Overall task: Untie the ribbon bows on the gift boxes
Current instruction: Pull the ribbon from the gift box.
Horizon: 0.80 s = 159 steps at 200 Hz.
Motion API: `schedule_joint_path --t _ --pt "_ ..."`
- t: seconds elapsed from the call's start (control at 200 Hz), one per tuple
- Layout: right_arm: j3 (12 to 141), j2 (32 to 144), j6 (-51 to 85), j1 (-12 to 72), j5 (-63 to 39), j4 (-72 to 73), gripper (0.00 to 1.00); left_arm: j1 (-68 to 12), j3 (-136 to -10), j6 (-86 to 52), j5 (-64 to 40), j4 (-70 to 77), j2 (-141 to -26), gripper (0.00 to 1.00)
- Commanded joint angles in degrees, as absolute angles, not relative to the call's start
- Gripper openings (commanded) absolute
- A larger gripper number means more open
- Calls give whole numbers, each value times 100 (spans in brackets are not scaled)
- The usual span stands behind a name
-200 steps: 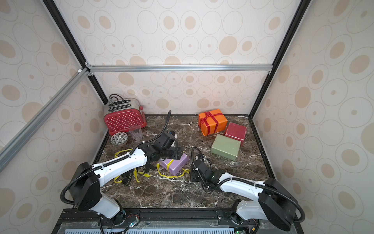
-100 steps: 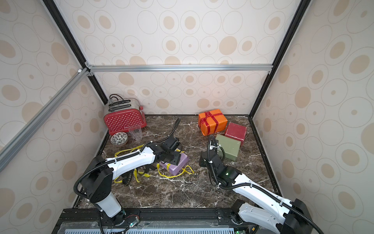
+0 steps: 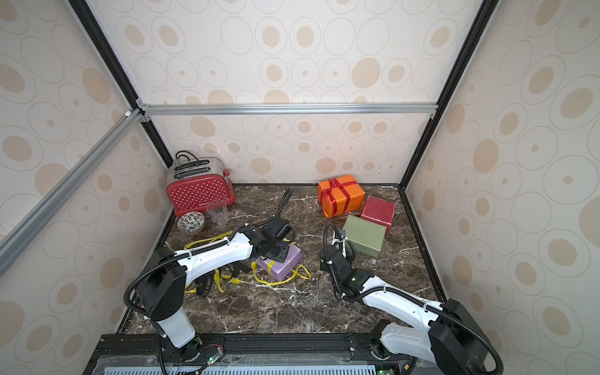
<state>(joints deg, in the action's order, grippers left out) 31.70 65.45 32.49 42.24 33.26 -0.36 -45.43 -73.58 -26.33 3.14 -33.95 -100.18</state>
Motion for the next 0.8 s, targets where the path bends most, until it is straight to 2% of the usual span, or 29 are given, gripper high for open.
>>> schedule_joint_path --t 0.0,0.175,0.305,0.606,0.791 --pt "3318 6636 3287 4084 3305 -41 44 -4584 -7550 -2674 -103 -3437 -10213 15" --pt "3281 6547 3379 3924 3103 -75 44 -4583 -7657 -2541 -231 -3536 -10327 11" --pt "3255 6462 3380 3863 3082 -97 43 -4544 -7711 -2481 -319 -3577 -10398 0" --pt "3228 6459 3419 3731 2902 -97 43 -4198 -7424 -2748 -1188 -2848 -10162 0" --pt "3312 6624 3412 3705 2770 -132 42 -4070 -7387 -3020 -1326 -2397 -9938 0"
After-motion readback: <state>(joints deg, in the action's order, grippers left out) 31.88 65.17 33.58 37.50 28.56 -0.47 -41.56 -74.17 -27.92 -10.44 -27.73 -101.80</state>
